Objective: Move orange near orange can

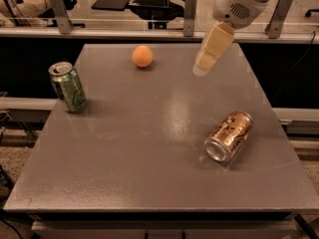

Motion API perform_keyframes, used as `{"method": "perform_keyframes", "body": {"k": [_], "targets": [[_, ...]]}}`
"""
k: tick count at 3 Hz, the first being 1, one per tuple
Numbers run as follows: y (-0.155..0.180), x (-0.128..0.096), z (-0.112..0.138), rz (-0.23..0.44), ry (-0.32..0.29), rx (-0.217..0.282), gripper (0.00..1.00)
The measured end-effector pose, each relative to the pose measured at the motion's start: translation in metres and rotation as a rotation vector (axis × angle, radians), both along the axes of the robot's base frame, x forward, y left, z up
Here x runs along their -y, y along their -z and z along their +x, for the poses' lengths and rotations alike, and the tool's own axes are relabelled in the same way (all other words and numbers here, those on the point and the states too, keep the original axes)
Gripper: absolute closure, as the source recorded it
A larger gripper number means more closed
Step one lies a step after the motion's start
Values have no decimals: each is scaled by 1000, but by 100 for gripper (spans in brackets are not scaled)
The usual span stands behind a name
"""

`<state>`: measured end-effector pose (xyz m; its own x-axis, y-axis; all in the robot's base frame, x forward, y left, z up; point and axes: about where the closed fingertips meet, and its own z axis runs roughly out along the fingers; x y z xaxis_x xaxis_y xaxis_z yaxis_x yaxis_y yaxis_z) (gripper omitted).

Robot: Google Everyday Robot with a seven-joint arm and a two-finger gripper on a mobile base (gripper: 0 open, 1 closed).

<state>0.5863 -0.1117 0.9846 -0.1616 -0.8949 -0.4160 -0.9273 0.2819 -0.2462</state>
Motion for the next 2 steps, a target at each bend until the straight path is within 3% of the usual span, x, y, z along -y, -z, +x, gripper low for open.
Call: {"method": "perform_keyframes", "body": {"k": [2], "targets": [[35,-53,67,69,47,-17,0]]}}
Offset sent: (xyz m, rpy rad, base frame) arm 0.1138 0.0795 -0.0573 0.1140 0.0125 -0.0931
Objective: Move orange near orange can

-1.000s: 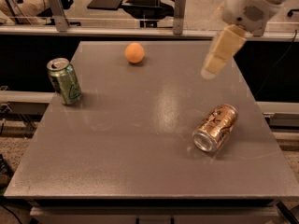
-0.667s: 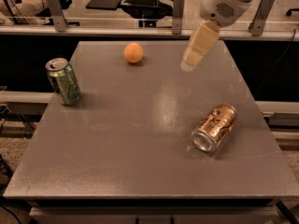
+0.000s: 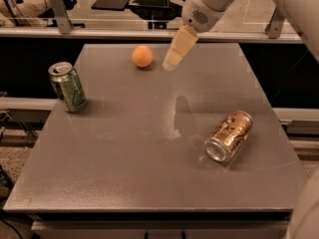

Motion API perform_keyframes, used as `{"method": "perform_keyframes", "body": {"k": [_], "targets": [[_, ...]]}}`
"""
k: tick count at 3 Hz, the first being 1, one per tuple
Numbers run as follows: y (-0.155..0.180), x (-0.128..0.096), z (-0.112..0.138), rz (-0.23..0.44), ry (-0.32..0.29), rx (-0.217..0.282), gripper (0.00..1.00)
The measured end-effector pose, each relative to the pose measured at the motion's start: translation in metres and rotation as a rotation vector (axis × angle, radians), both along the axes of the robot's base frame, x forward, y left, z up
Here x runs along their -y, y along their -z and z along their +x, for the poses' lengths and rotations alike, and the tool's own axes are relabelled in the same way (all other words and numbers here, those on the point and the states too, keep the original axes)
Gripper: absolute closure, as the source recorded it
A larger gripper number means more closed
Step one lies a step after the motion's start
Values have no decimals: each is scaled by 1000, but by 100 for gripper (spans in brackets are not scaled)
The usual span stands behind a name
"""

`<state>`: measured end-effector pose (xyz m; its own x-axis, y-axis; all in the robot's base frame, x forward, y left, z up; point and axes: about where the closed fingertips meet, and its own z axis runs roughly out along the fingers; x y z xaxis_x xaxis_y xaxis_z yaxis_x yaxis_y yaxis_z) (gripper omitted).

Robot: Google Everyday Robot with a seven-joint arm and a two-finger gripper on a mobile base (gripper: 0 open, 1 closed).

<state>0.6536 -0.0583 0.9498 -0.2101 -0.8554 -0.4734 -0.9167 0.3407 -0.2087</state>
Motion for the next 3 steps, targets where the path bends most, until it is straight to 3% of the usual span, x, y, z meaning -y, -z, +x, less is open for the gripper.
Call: {"method": "perform_keyframes", "body": {"k": [2,3], "targets": [[36,-37,70,70,54,25,0],[56,-50,100,98,79,14,0]]}}
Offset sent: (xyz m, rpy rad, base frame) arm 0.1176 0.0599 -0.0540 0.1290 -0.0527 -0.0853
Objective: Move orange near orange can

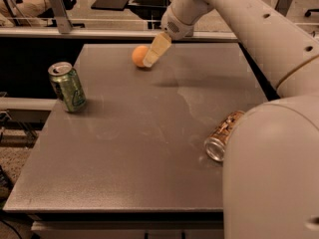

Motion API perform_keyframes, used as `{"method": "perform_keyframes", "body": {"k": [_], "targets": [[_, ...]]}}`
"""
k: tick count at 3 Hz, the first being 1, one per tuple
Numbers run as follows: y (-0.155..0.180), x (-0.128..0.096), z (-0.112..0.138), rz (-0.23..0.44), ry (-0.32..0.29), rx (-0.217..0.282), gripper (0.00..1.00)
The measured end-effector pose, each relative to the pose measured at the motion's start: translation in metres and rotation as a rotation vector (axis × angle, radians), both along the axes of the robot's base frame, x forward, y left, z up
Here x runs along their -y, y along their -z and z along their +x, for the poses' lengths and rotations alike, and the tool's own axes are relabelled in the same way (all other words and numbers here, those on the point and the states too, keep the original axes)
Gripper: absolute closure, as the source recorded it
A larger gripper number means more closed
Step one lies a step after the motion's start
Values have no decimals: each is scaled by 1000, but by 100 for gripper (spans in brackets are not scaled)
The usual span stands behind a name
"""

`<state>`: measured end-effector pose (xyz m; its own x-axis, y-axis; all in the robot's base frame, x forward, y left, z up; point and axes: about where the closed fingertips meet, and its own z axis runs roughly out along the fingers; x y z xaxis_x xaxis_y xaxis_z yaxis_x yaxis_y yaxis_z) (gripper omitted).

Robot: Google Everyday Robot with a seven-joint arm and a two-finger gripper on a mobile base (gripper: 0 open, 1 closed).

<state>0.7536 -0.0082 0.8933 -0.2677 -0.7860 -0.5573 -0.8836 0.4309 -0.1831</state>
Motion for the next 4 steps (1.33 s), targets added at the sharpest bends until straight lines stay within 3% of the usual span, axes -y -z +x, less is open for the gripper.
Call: {"method": "perform_keyframes", "body": {"k": [1,3,4], "targets": [[16,-12,21,15,15,-20,0],[33,-26,31,41,19,-53,0],[40,-34,28,41,13,-67,25]]}}
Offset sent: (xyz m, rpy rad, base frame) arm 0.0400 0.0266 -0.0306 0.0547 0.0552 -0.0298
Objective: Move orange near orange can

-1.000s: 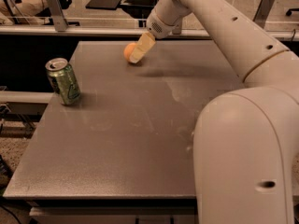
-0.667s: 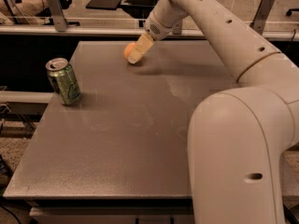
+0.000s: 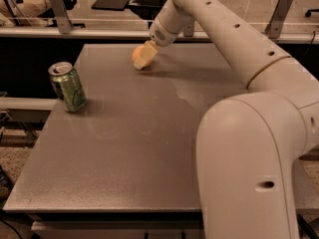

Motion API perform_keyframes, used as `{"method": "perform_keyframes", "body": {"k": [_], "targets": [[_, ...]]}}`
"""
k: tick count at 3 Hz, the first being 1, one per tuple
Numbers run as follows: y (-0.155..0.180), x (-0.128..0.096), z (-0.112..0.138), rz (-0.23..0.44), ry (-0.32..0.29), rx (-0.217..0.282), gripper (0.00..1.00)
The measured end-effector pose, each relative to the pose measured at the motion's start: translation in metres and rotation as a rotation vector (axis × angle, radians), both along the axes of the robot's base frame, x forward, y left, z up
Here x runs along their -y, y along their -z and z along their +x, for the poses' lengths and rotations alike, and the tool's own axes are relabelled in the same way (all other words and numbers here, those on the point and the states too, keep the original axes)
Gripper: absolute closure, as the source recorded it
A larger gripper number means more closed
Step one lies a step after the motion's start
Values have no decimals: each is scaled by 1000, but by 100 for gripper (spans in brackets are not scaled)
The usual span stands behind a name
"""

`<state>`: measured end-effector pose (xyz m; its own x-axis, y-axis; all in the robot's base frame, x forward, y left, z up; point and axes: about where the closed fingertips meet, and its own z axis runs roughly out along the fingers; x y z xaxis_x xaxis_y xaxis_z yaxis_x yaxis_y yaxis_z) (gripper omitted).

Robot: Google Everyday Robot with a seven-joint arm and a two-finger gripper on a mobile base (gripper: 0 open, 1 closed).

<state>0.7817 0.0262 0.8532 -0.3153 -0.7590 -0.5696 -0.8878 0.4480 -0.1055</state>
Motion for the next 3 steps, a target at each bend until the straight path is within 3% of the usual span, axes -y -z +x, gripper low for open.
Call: {"method": "perform_keyframes", "body": {"k": [2,3], "targets": [[-5,-8,-8,18,-25,-1,71],[-20,6,-23,30,-35,-1,95]]}}
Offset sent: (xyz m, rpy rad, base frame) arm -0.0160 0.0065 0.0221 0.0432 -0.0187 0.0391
